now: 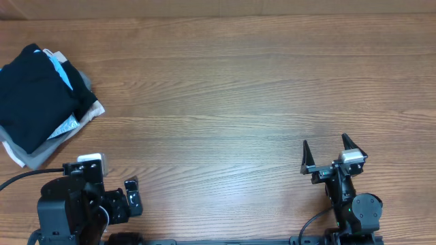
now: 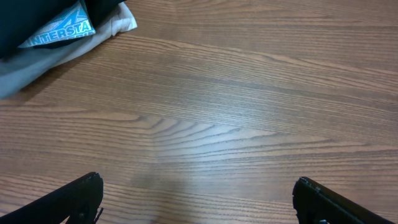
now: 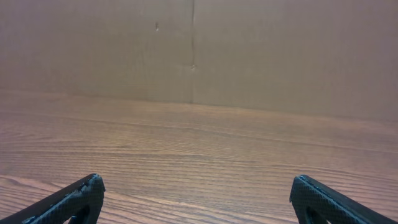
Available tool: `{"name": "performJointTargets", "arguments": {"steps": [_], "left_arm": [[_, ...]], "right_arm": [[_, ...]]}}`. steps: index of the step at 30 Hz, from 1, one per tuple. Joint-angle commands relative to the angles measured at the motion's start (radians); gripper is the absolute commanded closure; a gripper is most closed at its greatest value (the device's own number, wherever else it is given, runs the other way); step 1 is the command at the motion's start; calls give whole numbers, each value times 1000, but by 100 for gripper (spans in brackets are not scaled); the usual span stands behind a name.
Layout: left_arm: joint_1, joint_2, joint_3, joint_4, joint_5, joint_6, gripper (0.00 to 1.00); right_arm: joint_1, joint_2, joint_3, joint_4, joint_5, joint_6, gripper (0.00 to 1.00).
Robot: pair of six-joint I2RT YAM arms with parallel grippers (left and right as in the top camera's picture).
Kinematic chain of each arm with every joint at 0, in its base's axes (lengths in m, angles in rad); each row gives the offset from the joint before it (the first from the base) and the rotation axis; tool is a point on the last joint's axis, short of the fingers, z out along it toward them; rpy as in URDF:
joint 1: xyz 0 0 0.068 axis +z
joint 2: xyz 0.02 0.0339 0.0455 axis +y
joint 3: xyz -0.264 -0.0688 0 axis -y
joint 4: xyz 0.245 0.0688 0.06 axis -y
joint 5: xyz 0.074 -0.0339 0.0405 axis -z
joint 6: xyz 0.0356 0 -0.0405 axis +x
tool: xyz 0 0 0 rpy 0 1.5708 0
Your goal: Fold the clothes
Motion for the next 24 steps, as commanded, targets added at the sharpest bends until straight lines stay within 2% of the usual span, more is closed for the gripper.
{"name": "performJointTargets", "arguments": {"steps": [1, 8, 12, 13, 16, 17, 24], "left_arm": [[-6, -10, -2, 2, -12, -7, 0], [-8, -18, -9, 14, -20, 3, 0], [-11, -113, -124, 216, -43, 24, 0], [-21, -169, -214, 317, -43, 24, 0], [-40, -268, -385, 458, -34, 23, 0], [-46, -335, -498, 551, -12, 24, 0], [-47, -541, -840, 938, 49, 25, 0]], "right_arm": [[6, -10, -10, 6, -6, -4, 0], [6, -10, -10, 6, -6, -4, 0], [6, -10, -10, 6, -6, -4, 0], [6, -10, -10, 6, -6, -4, 0], [6, -10, -10, 6, -6, -4, 0], [6, -10, -10, 6, -6, -4, 0], [6, -10, -10, 6, -6, -4, 0]]}}
